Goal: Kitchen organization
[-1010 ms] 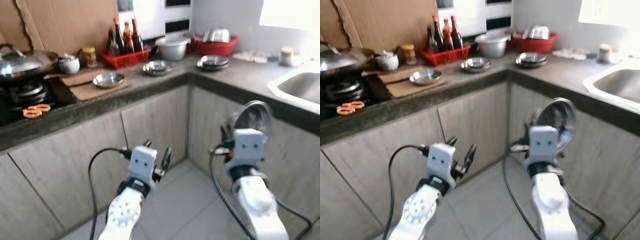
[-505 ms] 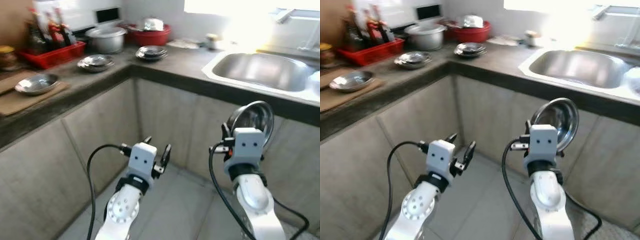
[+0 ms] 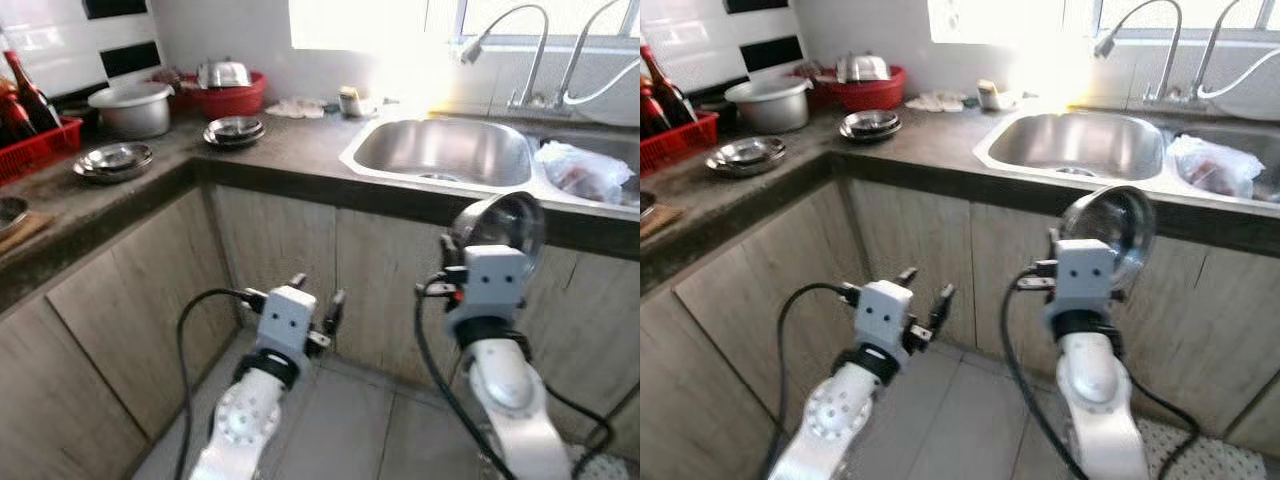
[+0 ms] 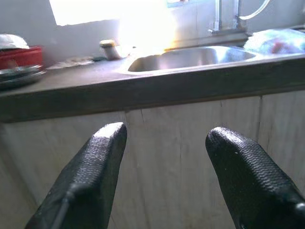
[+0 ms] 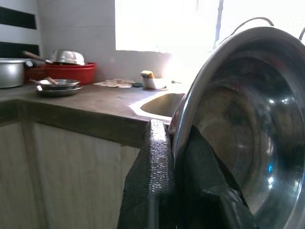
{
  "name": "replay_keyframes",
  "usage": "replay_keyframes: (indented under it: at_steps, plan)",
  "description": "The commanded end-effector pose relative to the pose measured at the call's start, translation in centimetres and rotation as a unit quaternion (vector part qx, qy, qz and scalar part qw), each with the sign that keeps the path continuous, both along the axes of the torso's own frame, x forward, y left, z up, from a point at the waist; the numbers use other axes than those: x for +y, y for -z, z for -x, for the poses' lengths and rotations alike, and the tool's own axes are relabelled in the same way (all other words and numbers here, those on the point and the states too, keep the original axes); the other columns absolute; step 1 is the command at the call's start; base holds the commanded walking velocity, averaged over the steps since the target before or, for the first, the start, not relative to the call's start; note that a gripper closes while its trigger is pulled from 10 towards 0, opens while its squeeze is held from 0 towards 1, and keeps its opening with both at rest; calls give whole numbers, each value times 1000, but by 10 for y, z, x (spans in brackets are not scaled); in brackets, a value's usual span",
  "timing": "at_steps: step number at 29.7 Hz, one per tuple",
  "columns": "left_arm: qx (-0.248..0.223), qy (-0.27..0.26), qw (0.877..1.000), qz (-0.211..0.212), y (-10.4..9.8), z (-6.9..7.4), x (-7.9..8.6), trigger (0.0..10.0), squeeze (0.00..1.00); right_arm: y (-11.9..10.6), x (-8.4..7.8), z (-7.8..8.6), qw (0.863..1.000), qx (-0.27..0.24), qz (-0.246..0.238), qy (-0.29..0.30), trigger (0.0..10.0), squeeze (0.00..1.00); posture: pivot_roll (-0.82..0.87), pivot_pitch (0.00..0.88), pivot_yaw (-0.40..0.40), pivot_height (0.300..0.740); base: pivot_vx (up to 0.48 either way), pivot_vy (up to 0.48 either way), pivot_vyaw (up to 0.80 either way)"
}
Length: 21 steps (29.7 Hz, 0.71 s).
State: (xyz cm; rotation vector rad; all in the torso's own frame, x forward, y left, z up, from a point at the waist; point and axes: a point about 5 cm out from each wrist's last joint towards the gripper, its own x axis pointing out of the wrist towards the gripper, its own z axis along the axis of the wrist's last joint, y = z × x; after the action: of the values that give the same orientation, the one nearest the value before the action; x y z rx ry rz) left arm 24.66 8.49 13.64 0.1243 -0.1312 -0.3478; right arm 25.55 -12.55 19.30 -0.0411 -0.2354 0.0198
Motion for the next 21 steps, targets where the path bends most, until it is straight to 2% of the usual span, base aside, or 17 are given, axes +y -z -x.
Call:
replay_keyframes:
  at_steps: [1, 21]
  plan:
    - [-1, 13, 1000, 6, -2, 1, -8, 10000, 0, -4, -8, 0, 1000, -10, 3, 10, 10000, 0, 87, 0, -21, 740, 480, 0, 0]
    - [0, 15, 1000, 4, 0, 2, -8, 10000, 0, -13, -10, -8, 1000, -25, 9, -1, 10000, 0, 92, 0, -23, 740, 480, 0, 0]
